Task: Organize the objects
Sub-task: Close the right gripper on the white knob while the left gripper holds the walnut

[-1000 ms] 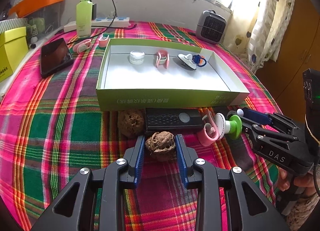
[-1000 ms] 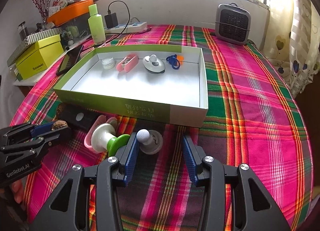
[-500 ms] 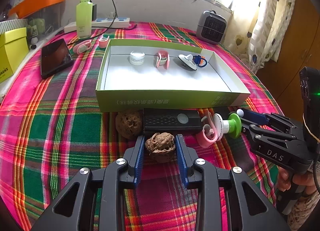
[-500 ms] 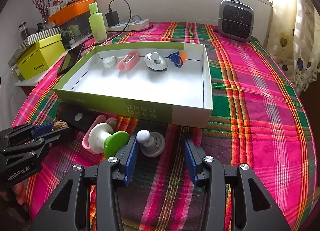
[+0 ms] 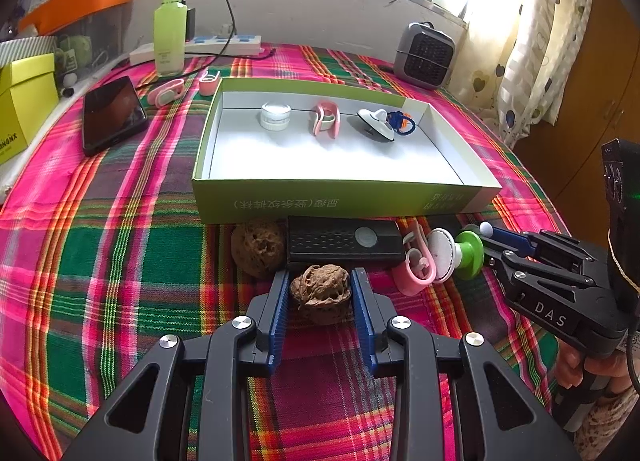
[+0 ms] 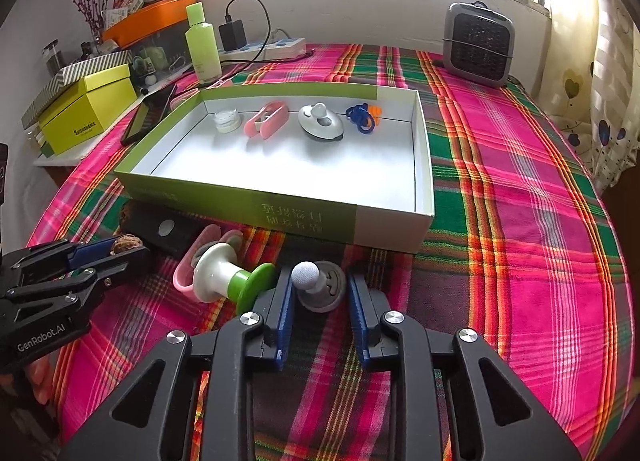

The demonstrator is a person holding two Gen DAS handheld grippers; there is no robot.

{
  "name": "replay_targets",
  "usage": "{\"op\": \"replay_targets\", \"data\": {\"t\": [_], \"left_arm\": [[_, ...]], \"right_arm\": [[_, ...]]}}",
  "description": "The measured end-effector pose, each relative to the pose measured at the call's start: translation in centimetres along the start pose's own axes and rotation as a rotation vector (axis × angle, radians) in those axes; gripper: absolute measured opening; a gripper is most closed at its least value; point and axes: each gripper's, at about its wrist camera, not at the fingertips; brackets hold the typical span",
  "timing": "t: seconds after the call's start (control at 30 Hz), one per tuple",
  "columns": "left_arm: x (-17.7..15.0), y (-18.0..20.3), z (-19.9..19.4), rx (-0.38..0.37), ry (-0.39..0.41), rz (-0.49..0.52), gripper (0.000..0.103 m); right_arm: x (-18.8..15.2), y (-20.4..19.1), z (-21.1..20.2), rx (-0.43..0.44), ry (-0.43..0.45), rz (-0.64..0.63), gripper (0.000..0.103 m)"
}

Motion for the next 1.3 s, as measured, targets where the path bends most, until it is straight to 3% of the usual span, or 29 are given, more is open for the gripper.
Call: {"op": "replay_targets", "data": {"t": [1.3], "left_arm": [[0.6,-0.4,-0.4,0.015,0.019,0.013,0.028]], "right_arm": [[-0.6,0.0,-1.3,0.008,0.020,0.016,0.026]]}}
Point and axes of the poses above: each gripper's, at about its wrist camera, not at the fingertips, and z roughly the way its jaws point, y to its right, x to its top, and after that the axes turned 2 degrees about -z, right-handed
